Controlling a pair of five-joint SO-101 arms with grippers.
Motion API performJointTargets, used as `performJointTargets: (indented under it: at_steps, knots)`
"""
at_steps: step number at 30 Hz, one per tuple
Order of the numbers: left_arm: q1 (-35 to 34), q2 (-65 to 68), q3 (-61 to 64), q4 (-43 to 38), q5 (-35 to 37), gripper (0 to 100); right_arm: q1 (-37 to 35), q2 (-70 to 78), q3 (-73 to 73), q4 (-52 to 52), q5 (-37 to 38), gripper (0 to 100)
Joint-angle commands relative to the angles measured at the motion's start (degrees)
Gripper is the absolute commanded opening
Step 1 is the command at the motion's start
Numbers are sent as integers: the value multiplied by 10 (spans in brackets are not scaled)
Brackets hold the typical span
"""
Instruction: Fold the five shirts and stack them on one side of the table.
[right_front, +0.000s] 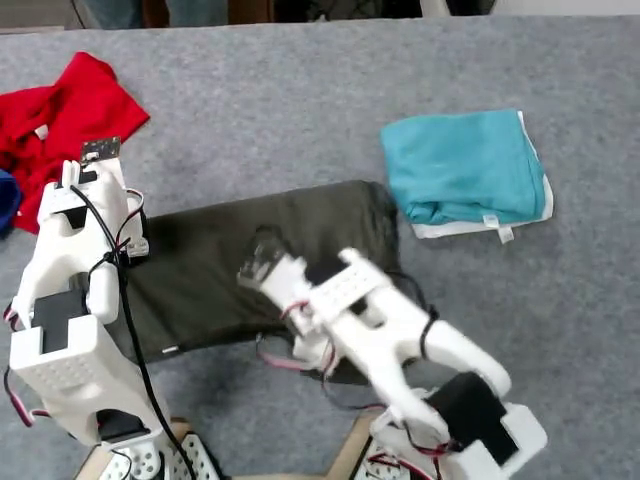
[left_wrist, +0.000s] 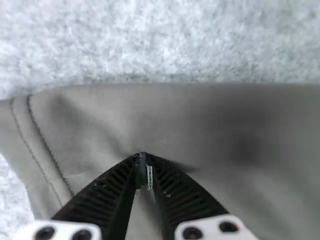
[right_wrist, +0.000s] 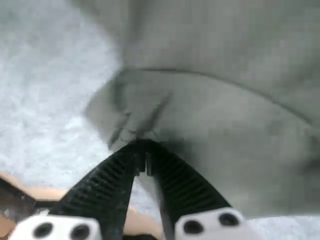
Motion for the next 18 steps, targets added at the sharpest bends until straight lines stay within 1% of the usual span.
performJointTargets:
  at_steps: [1, 3, 5, 7, 11, 13, 16, 18]
  knots:
    - [-1, 4, -15, -11, 4, 29, -67, 3, 36, -11, 4, 15]
    - [-1, 3, -15, -11, 4, 29, -65, 2, 35, -11, 4, 15]
    - [-1, 2, -21, -9, 0, 29, -38, 2, 19, -4, 10, 15]
    - [0, -2, -21, -4, -1, 29, 4, 2, -20, 43, 43, 15]
    - [-2, -62, -39, 54, -3, 28, 116, 2, -165, 174, 108, 15]
    - [-4, -108, -44, 84, -21, 28, 177, 2, -257, 218, 134, 15]
    - [-5, -168, -37, 127, -69, 28, 240, 11, -393, 229, 142, 15]
    - [-13, -178, -16, 136, -77, 29, 254, 32, -457, 215, 142, 15]
